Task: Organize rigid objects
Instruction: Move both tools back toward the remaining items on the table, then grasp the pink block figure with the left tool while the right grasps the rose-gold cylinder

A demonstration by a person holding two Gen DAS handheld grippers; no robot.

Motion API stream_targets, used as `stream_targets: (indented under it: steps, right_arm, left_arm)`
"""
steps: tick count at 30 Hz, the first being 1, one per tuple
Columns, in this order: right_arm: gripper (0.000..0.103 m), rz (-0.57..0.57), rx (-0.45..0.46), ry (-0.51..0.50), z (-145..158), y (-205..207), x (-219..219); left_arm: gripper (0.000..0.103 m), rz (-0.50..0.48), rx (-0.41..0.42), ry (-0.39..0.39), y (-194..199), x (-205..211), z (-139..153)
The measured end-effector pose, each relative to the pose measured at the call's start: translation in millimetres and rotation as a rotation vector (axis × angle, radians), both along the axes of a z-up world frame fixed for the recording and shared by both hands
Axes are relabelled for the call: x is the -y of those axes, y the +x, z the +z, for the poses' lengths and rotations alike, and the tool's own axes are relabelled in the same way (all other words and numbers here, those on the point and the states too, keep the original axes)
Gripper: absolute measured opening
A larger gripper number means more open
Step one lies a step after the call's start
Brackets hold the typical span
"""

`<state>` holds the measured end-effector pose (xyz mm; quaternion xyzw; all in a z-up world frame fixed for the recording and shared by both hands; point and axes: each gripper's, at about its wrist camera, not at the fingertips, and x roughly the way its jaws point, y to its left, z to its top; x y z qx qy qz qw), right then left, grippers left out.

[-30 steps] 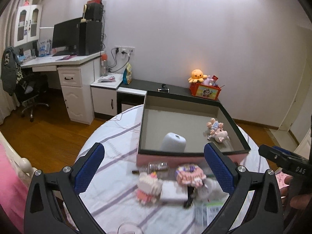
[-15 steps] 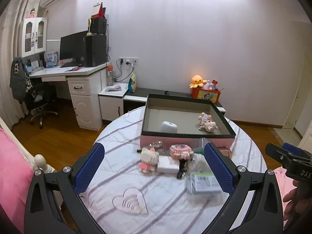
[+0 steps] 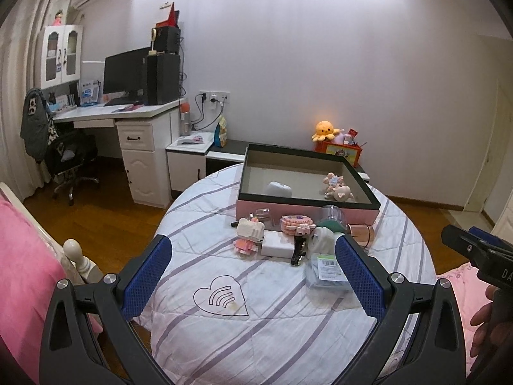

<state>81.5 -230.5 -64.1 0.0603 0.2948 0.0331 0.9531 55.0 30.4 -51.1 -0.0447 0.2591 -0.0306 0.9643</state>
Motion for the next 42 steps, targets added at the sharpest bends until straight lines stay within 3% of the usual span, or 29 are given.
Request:
stream_targets:
  steps: [21, 42]
  right_arm:
    - [0.103, -0.017, -0.066, 0.000, -18.3, 22.8, 1.7]
    - [0.103, -0.014, -0.237, -0.011, -72.4, 108.5, 1.4]
  left_arm:
    - [0.103, -0.013, -0.064, -0.004, 26.6, 2.6, -22.5]
    - [0.103, 0.003, -0.225, 0.016, 124.4, -3.4, -85.6]
